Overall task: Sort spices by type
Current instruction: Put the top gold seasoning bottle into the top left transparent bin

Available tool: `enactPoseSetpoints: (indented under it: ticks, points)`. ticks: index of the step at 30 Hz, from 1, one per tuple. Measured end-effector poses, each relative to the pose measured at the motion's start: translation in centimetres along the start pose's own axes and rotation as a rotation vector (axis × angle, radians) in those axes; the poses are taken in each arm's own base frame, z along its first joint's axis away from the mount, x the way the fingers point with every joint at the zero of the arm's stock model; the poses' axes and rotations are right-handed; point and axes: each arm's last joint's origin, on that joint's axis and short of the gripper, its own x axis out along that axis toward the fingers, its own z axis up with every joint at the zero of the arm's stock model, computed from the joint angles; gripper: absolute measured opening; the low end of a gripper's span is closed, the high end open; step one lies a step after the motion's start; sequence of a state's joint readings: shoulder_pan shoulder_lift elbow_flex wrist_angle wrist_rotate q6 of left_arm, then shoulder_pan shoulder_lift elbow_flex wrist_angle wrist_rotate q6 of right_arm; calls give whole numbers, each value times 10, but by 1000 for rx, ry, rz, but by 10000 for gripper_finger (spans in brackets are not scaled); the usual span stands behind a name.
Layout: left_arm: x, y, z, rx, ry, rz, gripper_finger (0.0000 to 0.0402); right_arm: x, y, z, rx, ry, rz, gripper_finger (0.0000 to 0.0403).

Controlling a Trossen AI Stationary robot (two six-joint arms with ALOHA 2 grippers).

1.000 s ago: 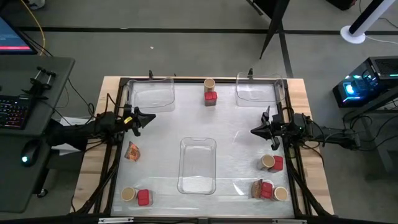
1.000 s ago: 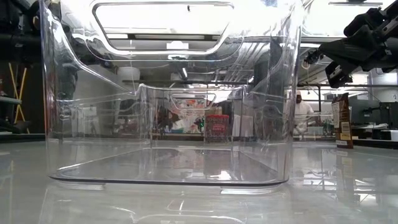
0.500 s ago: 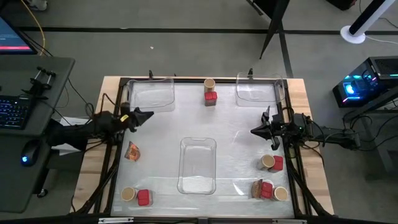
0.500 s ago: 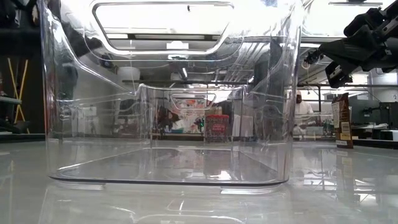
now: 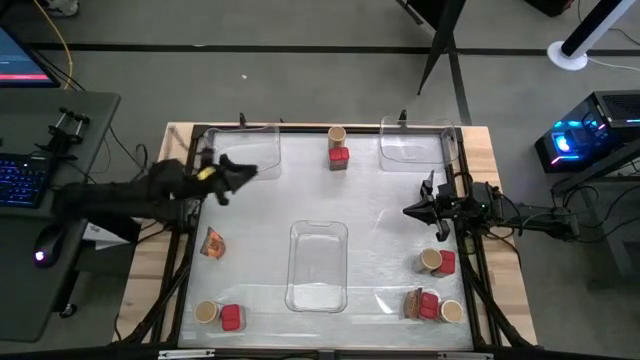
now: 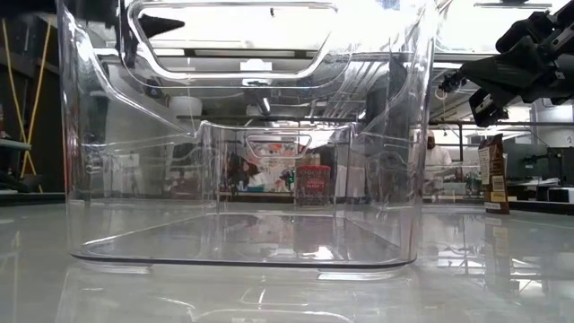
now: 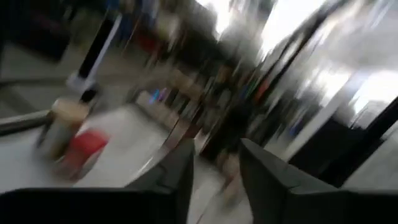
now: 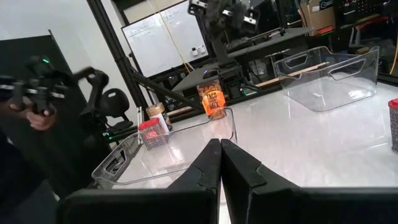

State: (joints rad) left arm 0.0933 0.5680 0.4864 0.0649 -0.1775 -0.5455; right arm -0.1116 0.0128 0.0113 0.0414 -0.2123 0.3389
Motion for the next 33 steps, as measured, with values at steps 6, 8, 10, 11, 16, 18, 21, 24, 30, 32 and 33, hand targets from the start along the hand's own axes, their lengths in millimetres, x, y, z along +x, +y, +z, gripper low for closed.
enactPoseSetpoints:
  ticks: [6,8,10,11,16,18,21,24,30,32,33]
  points:
    - [30,-29,37,160,312,148,208,0,0,0,0,0,0,2]
    - [39,-38,46,147,360,166,229,0,0,0,0,0,0,2]
    - [47,-47,55,111,387,125,244,0,0,0,0,0,0,2]
    - [50,-53,58,94,396,93,249,0,0,0,0,0,0,2]
    - [59,-72,70,-11,390,-9,255,0,-2,1,-50,-23,-68,2]
    - [60,-75,73,-16,362,-26,253,0,-3,5,-25,-86,-140,2]
    - [62,-76,75,3,315,-8,253,-3,-1,20,234,-295,-164,2]
    - [63,-73,76,41,280,60,253,-8,1,34,479,-513,-136,2]
    - [71,-59,81,56,216,188,253,-9,9,64,520,-700,-131,10]
    - [76,-46,86,49,205,237,253,-1,12,80,478,-651,-201,25]
    - [80,-38,89,46,204,247,253,5,13,87,454,-610,-254,37]
